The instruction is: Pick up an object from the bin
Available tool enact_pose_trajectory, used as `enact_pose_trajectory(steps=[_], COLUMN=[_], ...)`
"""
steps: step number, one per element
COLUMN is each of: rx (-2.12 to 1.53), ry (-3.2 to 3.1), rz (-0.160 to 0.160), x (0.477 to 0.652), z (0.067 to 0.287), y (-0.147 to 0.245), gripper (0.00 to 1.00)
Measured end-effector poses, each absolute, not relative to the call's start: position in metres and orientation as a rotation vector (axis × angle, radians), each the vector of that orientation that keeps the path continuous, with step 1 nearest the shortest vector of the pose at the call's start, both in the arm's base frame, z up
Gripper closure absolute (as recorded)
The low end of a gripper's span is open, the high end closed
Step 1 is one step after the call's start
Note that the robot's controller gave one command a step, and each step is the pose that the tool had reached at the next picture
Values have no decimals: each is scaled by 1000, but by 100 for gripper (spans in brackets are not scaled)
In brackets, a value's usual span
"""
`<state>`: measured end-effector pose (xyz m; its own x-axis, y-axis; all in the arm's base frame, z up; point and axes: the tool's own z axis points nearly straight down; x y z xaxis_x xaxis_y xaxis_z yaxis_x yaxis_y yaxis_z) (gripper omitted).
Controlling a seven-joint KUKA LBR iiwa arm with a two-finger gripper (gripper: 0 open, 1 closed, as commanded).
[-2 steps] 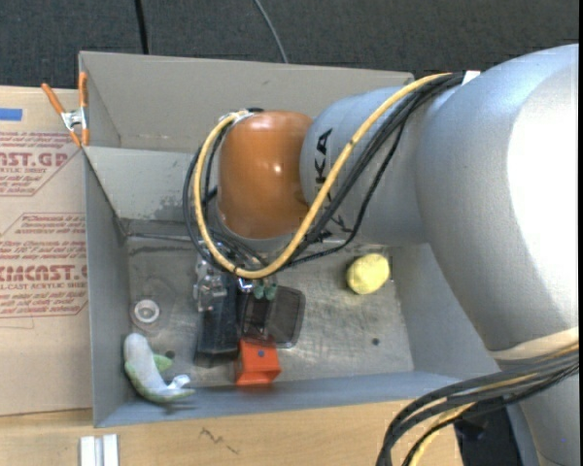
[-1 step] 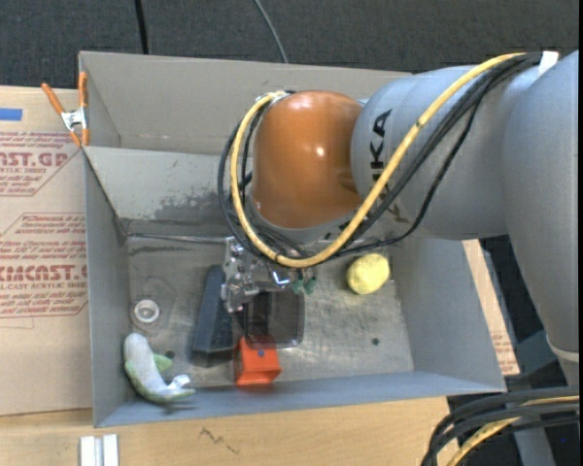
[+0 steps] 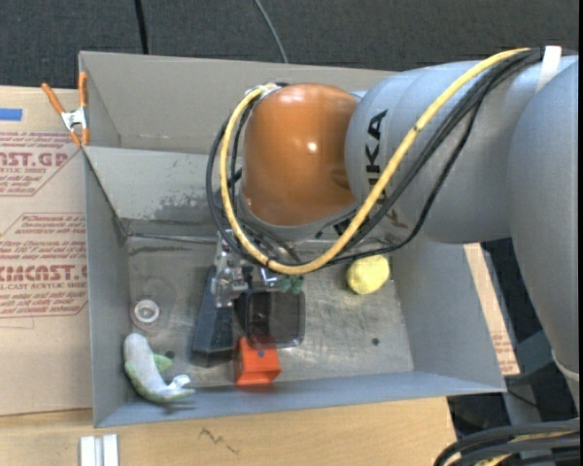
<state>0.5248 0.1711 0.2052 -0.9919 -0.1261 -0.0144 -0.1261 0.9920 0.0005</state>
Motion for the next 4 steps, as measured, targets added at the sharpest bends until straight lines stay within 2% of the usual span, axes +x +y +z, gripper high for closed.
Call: enact_pose_trajectory(steps=[1, 2, 3, 4], rx=[-1218, -1218, -1196, -1167], ry=[2891, 2893, 2900, 2916], rz=[1, 3, 2, 4], x=[542, 541, 535, 548], z=[217, 217, 200, 197], y=[182, 183, 183, 178], gripper=[100, 100, 100, 100])
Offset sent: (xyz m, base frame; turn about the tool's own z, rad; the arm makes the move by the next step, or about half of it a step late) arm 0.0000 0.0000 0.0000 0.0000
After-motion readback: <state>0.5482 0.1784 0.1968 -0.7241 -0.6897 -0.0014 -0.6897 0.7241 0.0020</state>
